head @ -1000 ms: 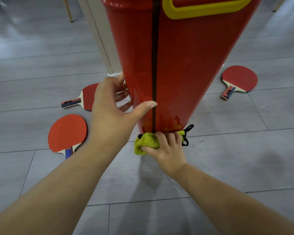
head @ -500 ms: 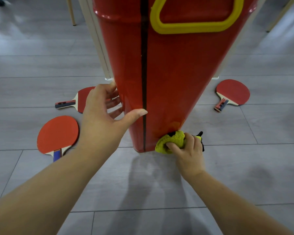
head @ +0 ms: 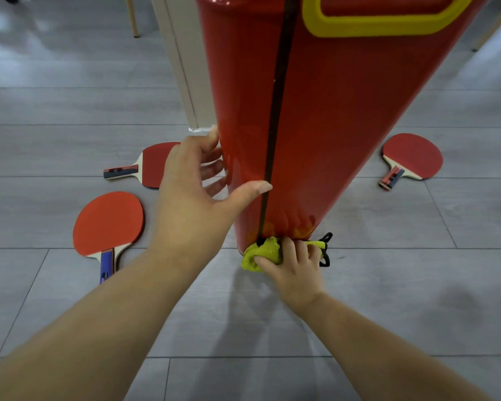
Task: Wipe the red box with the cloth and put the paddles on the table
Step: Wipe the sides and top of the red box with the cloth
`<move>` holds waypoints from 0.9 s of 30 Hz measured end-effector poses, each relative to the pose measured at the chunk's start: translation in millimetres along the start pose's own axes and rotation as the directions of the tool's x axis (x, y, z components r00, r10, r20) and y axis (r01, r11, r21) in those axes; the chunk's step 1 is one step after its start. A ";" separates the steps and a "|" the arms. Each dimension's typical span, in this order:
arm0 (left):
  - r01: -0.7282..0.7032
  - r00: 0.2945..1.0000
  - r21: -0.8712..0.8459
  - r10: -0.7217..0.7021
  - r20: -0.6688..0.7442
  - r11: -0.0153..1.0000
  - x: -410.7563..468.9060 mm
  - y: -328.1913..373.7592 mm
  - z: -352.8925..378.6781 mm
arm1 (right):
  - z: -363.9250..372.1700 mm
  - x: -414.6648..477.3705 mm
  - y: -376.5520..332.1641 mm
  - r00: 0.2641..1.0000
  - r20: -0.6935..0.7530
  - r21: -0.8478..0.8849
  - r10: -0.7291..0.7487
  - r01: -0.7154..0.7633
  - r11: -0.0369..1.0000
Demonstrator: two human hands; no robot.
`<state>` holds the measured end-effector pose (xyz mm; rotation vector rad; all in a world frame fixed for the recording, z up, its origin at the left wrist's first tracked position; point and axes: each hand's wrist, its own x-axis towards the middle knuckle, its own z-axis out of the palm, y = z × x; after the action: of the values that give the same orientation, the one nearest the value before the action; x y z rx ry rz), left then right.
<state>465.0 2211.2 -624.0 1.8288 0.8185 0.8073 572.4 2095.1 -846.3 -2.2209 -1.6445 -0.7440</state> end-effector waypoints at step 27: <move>0.067 0.997 0.078 -0.064 -0.036 0.995 1.6 -7.9 1.2 | -7.2 -19.2 27.6 0.988 0.151 -0.008 0.022 -0.021 1.000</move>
<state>465.4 2214.5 -631.4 1.8522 0.9391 0.7758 592.6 2067.3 -848.9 -2.3474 -1.6846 -0.5894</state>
